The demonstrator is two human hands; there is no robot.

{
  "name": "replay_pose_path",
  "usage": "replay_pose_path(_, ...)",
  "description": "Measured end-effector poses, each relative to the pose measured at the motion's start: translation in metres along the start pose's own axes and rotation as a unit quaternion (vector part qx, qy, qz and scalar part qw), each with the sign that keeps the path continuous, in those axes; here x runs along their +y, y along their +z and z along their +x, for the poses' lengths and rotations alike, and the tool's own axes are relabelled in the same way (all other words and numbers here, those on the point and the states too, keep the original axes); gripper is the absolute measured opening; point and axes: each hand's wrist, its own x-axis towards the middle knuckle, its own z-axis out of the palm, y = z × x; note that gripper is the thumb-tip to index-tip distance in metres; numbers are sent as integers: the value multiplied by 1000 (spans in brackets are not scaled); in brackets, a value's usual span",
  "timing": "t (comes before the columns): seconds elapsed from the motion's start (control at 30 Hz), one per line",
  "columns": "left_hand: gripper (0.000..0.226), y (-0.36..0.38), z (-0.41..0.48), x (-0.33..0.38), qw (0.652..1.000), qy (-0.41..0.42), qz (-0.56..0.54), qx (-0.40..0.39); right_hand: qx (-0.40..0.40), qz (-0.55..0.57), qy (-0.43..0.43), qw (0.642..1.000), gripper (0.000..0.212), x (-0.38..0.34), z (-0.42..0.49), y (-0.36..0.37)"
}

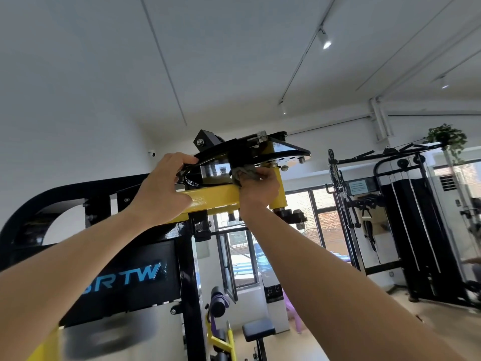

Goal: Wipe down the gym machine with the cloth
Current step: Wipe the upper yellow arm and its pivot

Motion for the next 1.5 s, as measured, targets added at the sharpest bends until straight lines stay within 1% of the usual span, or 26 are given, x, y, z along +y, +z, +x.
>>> replay_pose_path(0.13, 80, 1, -1, 2, 1000, 6, -3, 0, 3, -64, -76, 995, 34, -2, 11, -14)
replay_pose_path(0.2, 79, 3, 0, 0, 1000, 13, 5, 10, 6, -84, -113, 990, 33, -6, 19, -24)
replay_pose_path(0.3, 78, 9, -1, -2, 999, 24, 26, 38, 8, -84, -149, 985, 35, -15, 31, -40)
replay_pose_path(0.37, 76, 14, -2, -1, 998, 27, 28, 57, 30, -74, -159, 984, 36, -19, 40, -50)
replay_pose_path(0.47, 76, 19, -2, -2, 996, 29, 27, 75, 86, -33, -160, 983, 40, -24, 53, -60)
replay_pose_path(0.53, 76, 20, -2, -3, 996, 27, 23, 78, 106, -8, -135, 985, 39, -24, 62, -64)
replay_pose_path(0.6, 77, 21, -3, -4, 997, 28, 19, 76, 100, 11, -99, 990, 35, -21, 69, -64)
replay_pose_path(0.7, 83, 22, -5, -8, 997, 32, 9, 68, 70, 45, -47, 995, 33, -18, 68, -56)
replay_pose_path(0.77, 87, 23, -6, -10, 997, 38, 8, 66, 48, 53, -28, 997, 32, -16, 63, -52)
replay_pose_path(0.9, 87, 23, -5, -13, 997, 45, 10, 68, 4, 18, -53, 998, 32, -16, 61, -68)
replay_pose_path(1.0, 84, 27, -5, -14, 996, 40, 9, 79, 27, 12, -91, 995, 36, -28, 67, -92)
replay_pose_path(1.07, 83, 31, -6, -14, 995, 36, 1, 93, 44, -18, -135, 990, 37, -43, 74, -103)
replay_pose_path(1.1, 82, 33, -7, -14, 994, 37, -2, 100, 35, -39, -155, 987, 37, -51, 77, -106)
replay_pose_path(1.17, 82, 36, -8, -15, 993, 48, -3, 112, -20, -91, -200, 975, 35, -66, 79, -106)
replay_pose_path(1.23, 82, 38, -8, -15, 992, 51, -6, 117, -95, -151, -247, 953, 32, -78, 77, -101)
replay_pose_path(1.3, 81, 38, -8, -15, 992, 46, -18, 119, -141, -189, -292, 927, 34, -81, 72, -96)
replay_pose_path(1.4, 76, 38, -8, -11, 992, 42, -28, 119, -181, -185, -332, 907, 31, -83, 63, -94)
replay_pose_path(1.5, 71, 37, -9, -7, 991, 40, -29, 121, -221, -182, -352, 891, 30, -94, 47, -91)
